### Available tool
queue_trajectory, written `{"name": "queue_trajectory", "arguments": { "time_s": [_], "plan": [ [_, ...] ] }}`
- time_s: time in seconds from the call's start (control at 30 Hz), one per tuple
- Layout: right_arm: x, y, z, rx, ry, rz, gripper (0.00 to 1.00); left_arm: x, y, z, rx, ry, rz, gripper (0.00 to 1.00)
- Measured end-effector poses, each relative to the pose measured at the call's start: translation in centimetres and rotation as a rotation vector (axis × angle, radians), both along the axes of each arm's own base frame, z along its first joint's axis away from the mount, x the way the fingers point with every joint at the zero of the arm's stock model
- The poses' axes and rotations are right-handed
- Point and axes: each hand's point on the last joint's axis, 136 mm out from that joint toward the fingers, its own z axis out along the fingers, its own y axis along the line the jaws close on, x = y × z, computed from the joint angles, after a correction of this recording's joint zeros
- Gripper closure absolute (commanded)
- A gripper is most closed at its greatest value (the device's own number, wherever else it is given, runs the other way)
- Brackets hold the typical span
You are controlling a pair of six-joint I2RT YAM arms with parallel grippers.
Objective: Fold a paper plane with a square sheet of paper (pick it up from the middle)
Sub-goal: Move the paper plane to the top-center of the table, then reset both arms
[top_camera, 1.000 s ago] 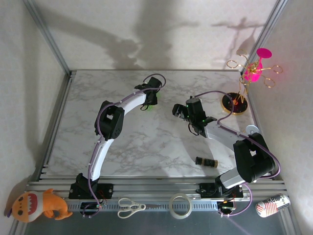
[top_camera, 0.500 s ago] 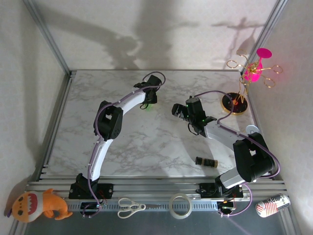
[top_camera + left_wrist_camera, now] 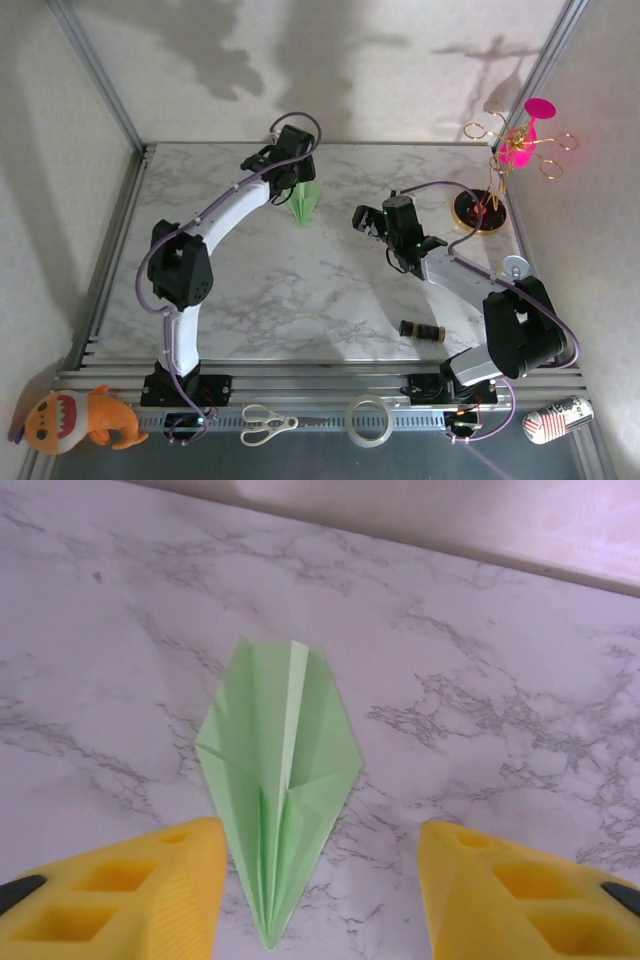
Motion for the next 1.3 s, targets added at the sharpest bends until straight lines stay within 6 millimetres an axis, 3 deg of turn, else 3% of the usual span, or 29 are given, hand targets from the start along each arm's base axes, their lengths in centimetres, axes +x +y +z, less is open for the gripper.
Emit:
{"name": "queue_trajectory", "arguments": {
  "time_s": [0.17, 0.27, 0.37, 0.47, 0.63, 0.9, 1.03, 1.17, 1.3],
  "plan": [
    [0.2, -1.2, 2.1, -0.057, -0.072, -0.019, 0.01, -2.9, 4.1, 2.2, 0.028, -0.090, 0.076, 0.17],
    [0.4, -2.6, 4.4, -0.108, -0.146, -0.055, 0.01, -5.3, 7.9, 4.8, 0.047, -0.200, 0.167, 0.03],
    [0.5, -4.9, 7.3, -0.154, -0.253, -0.137, 0.01, -8.1, 12.4, 7.3, 0.051, -0.332, 0.290, 0.01],
    [0.0, -7.9, 8.6, -0.197, -0.321, -0.237, 0.01, -11.3, 17.2, 8.0, 0.053, -0.434, 0.422, 0.00],
    [-1.4, -12.3, 7.4, -0.286, -0.356, -0.370, 0.01, -16.0, 23.8, 4.9, 0.114, -0.502, 0.621, 0.01],
    [-4.6, -17.4, 3.8, -0.407, -0.386, -0.483, 0.01, -21.9, 29.9, -2.0, 0.246, -0.500, 0.809, 0.00],
    [-5.5, -19.3, 1.9, -0.445, -0.372, -0.522, 0.01, -23.8, 31.8, -3.4, 0.250, -0.530, 0.884, 0.00],
    [-5.5, -20.4, 0.6, -0.474, -0.366, -0.526, 0.01, -25.2, 32.5, -6.1, 0.241, -0.546, 0.873, 0.00],
    [-5.4, -20.4, -0.5, -0.486, -0.378, -0.485, 0.01, -24.5, 31.8, -6.8, 0.218, -0.574, 0.779, 0.01]
  ]
}}
